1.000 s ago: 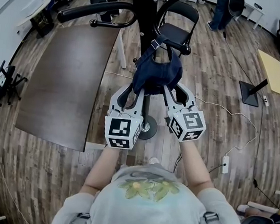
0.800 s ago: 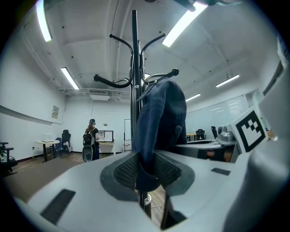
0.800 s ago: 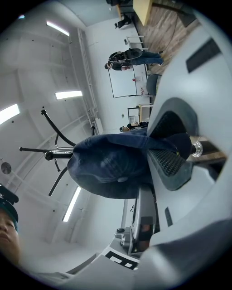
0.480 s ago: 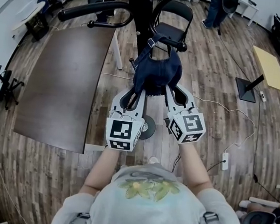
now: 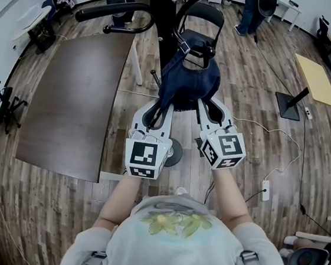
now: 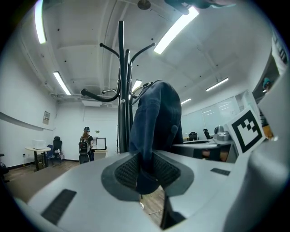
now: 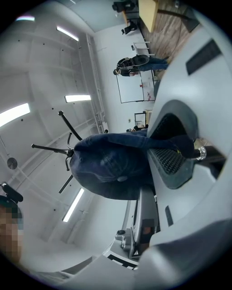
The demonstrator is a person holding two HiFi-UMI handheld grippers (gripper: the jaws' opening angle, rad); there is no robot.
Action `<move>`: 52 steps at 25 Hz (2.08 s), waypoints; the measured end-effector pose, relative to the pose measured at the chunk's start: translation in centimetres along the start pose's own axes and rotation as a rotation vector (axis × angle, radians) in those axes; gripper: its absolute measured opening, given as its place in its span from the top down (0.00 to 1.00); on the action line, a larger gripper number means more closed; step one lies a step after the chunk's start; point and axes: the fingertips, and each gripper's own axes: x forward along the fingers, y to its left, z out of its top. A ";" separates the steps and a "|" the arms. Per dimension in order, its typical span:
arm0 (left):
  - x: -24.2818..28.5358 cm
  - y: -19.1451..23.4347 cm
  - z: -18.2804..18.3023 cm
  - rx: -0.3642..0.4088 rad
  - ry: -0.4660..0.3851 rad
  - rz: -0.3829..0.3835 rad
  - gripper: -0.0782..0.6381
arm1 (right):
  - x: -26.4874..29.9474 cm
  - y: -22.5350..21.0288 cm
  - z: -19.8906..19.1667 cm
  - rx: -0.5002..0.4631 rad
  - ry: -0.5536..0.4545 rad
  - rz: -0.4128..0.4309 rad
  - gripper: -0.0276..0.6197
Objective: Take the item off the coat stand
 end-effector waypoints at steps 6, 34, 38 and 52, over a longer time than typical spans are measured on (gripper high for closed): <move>-0.3 -1.1 1.3 0.030 -0.026 -0.015 0.78 | -1.1 -0.4 1.0 0.001 -0.019 -0.023 0.87; -7.5 -2.7 -3.5 0.007 0.030 -0.093 0.78 | -7.8 5.2 -3.3 0.008 0.033 -0.050 0.86; -8.6 -2.8 -4.7 0.001 0.055 -0.105 0.78 | -8.7 6.2 -4.4 -0.020 0.065 -0.051 0.86; -12.3 -3.5 -8.8 -0.029 0.125 -0.129 0.78 | -11.6 9.1 -8.3 -0.034 0.154 -0.073 0.86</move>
